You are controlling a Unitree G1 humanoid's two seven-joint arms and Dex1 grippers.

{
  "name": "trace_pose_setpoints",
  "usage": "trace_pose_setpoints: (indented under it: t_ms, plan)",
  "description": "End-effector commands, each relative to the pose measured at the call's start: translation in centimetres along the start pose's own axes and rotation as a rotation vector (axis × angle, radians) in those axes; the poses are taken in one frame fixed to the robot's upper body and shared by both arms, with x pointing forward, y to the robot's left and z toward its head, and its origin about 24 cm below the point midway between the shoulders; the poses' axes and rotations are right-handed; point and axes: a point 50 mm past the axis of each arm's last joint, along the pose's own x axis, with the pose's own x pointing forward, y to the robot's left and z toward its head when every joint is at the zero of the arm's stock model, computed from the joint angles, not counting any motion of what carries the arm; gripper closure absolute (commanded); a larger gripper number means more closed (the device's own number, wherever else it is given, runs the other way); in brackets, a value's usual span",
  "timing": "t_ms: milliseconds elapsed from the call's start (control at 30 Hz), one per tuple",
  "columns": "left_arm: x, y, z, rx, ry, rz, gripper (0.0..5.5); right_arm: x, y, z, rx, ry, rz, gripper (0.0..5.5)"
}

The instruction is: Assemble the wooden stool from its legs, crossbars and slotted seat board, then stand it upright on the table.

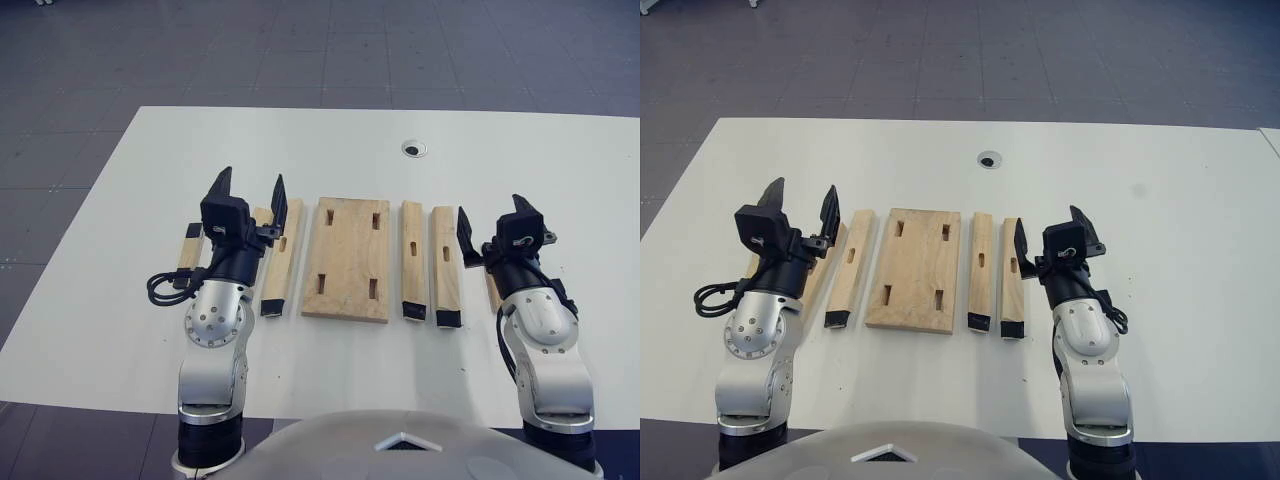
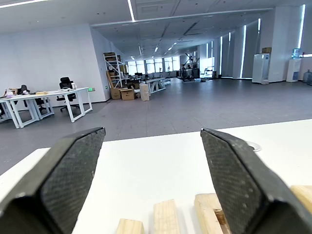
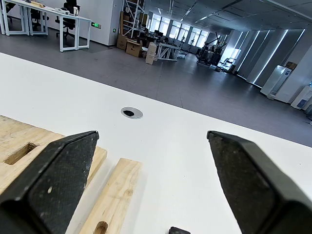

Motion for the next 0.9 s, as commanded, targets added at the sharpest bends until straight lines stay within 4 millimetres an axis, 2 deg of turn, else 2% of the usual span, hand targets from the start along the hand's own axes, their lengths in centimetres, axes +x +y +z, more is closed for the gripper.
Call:
trace_pose_setpoints:
  t_ms: [33, 300, 467, 533, 633, 800, 900]
  plan:
    - [-0.2, 0.1, -0.4, -0.006, 0.03, 0.014, 1.88, 0.2, -0.2, 0.0, -0.004, 0.01, 0.0, 1.39]
    - [-1.0, 0.4, -1.0, -0.008, 0.063, 0.045, 1.88, 0.2, -0.4, -0.1, -0.002, 0.018, -0.006, 1.39]
    - [-4.0, 1.0, -2.2, 0.008, 0.147, 0.036, 1.88, -0.2, -0.5, -0.2, 0.004, 0.031, -0.014, 1.39]
    - [-4.3, 1.0, -2.3, 0.013, 0.157, 0.02, 1.88, -0.3, -0.5, -0.3, 0.006, 0.038, -0.015, 1.39]
    - [-3.9, 0.9, -2.3, 0.01, 0.146, 0.019, 1.88, -0.2, -0.6, -0.4, 0.005, 0.04, -0.018, 1.39]
    - [-1.8, 0.4, -1.5, -0.011, 0.088, 0.016, 1.88, 0.0, -1.2, -0.8, 0.016, 0.062, -0.041, 1.39]
    - [-1.5, 0.3, -1.5, -0.015, 0.085, 0.018, 1.88, 0.0, -1.4, -0.8, 0.023, 0.058, -0.047, 1.39]
